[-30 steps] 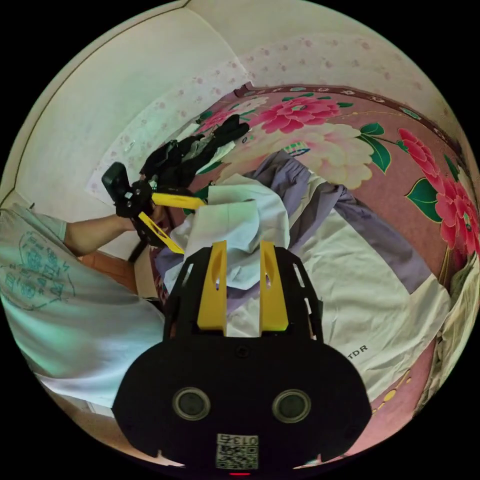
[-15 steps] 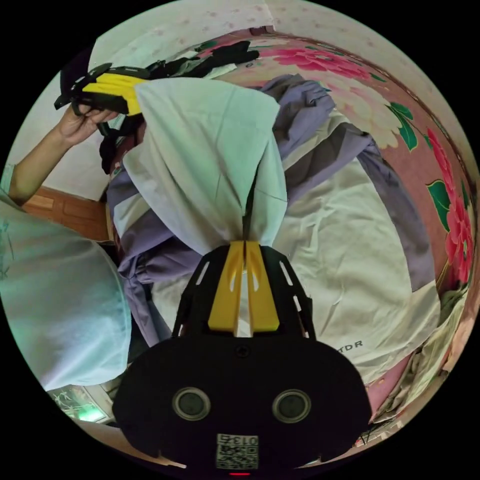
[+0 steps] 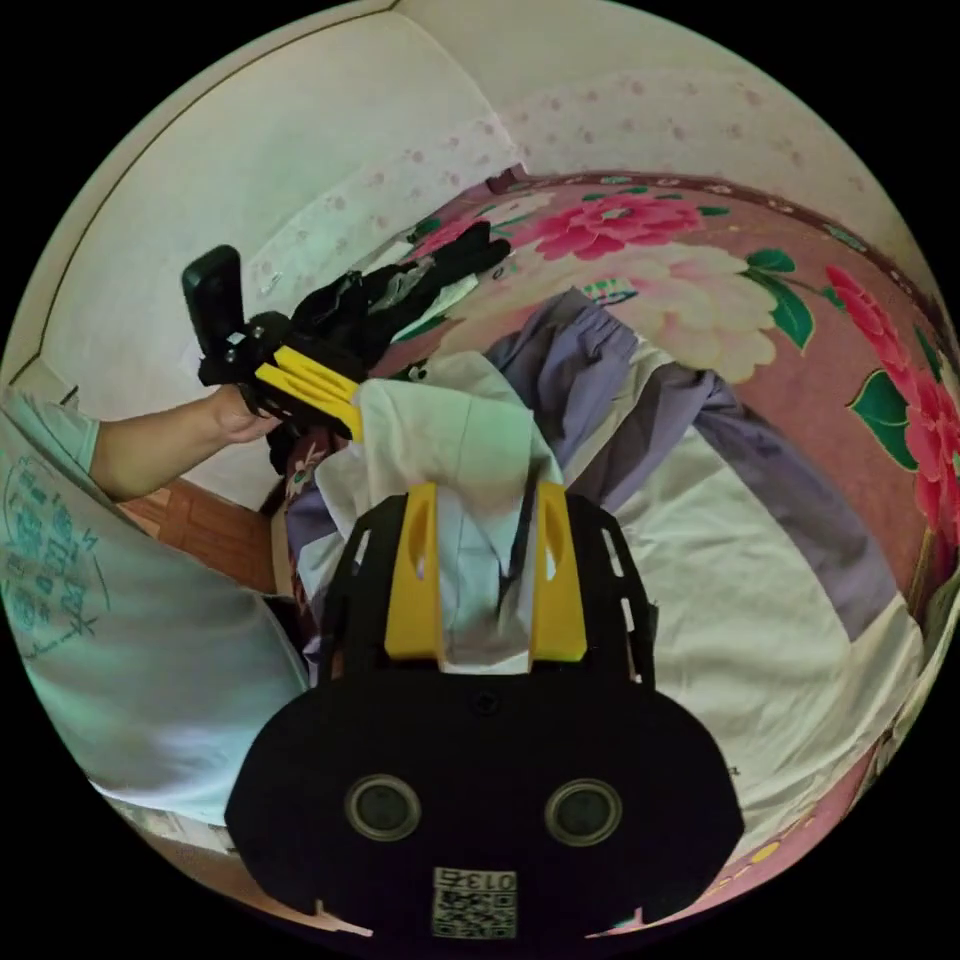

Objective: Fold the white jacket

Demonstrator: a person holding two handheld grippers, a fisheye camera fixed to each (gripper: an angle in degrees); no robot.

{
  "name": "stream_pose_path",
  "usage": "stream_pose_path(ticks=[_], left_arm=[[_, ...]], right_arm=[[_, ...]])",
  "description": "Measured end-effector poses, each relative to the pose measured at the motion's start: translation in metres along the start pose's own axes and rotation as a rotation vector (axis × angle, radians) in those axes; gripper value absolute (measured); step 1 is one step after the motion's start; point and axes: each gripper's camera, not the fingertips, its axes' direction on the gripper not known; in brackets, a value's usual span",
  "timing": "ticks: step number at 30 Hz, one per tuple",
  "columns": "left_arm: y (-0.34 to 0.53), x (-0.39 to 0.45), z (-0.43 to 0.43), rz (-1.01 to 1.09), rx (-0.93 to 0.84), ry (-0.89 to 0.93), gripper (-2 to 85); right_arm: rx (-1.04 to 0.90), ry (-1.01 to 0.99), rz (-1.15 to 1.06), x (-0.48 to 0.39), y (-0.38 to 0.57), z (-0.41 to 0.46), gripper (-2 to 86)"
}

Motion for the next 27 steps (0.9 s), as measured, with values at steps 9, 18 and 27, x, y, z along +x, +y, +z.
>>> stream_pose_path(ticks=[9, 18, 27], left_arm=[[-0.027, -0.037, 0.012, 0.026, 0.008, 0.037, 9.0], [-0.041, -0.057, 0.029, 0.182, -0.076, 0.143, 14.0], [-0.061, -0.094, 0.071, 0.082, -0.23, 0.332, 3.1]], right_arm=[[0.229, -0.184, -0.107, -0.009, 0.049, -0.078, 1.0], [0.334, -0.231, 0.009, 0.037, 0.101, -0.075, 0.9], [0.193, -0.1, 0.375, 0.096, 0.101, -0.026, 1.0]])
